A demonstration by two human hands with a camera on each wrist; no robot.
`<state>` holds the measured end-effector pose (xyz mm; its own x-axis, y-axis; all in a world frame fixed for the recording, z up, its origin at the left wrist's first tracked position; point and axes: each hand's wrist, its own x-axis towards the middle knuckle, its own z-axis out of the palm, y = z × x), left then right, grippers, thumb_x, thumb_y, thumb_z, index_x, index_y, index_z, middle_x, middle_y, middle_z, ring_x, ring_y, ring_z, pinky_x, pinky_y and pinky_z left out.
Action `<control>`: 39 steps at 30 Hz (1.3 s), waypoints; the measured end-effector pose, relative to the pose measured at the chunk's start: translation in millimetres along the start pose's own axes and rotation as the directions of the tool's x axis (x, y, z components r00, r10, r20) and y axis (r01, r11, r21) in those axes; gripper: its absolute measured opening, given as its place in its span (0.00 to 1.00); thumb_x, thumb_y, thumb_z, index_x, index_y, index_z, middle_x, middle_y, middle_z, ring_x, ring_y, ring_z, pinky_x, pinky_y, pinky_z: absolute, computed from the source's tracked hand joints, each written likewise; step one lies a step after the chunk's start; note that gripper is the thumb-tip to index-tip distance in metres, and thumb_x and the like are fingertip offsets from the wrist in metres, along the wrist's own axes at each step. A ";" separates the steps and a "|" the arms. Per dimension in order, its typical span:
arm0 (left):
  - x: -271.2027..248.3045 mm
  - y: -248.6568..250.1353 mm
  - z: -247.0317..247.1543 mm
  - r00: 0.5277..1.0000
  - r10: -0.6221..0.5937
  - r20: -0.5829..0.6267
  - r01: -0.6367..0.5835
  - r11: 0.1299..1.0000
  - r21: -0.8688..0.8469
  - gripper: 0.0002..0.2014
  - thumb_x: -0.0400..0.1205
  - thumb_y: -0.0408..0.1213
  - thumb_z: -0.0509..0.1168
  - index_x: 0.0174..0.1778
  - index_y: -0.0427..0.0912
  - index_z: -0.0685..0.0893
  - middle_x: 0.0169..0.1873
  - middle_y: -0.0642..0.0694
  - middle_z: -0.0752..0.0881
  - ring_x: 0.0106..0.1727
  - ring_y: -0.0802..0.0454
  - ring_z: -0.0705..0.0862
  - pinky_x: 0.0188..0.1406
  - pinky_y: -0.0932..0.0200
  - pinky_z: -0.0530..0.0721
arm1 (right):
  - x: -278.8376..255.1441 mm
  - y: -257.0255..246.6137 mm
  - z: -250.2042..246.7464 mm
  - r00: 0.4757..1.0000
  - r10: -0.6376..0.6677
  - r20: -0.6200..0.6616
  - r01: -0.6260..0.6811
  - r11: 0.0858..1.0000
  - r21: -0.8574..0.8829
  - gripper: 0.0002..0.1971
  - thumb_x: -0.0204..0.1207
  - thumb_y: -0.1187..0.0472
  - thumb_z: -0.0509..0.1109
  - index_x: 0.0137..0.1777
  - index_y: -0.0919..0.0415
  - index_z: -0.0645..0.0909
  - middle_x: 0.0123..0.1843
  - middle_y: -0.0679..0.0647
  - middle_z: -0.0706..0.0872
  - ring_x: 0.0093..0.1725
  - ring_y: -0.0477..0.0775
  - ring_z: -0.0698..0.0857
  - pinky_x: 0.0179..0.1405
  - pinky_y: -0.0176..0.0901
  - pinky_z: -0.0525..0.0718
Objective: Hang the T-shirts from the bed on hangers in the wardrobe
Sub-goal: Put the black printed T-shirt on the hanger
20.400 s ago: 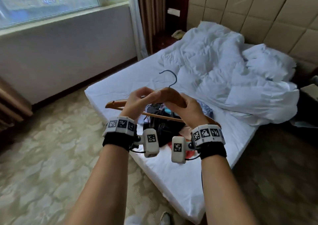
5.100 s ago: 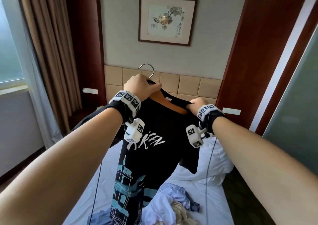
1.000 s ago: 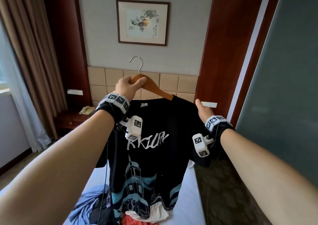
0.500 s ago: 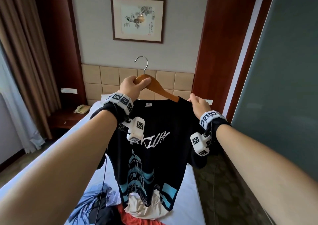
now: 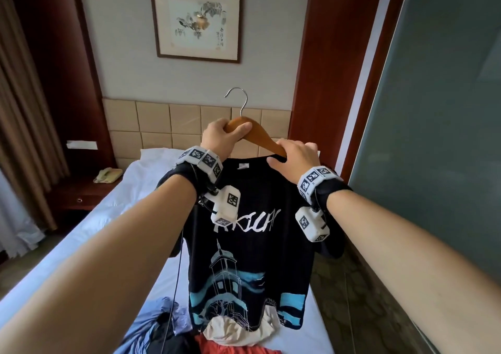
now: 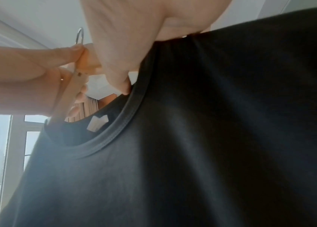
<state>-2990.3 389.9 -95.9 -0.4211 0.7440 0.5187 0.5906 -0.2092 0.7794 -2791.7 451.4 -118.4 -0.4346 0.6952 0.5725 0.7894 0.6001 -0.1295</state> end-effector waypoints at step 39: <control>-160.7 53.9 137.7 0.779 0.301 0.550 -0.032 0.895 -0.445 0.16 0.68 0.40 0.83 0.44 0.40 0.86 0.36 0.49 0.85 0.35 0.56 0.79 0.39 0.60 0.77 | -244.8 49.9 -103.7 0.559 0.718 -0.414 -0.746 0.654 0.128 0.04 0.69 0.50 0.75 0.39 0.45 0.82 0.39 0.44 0.83 0.45 0.51 0.79 0.67 0.57 0.64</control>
<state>-2796.0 346.4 -185.6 0.2286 0.8655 0.4457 0.2361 -0.4934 0.8371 -2600.9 270.1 -181.0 0.5032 0.6563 0.5621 0.7850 -0.0752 -0.6149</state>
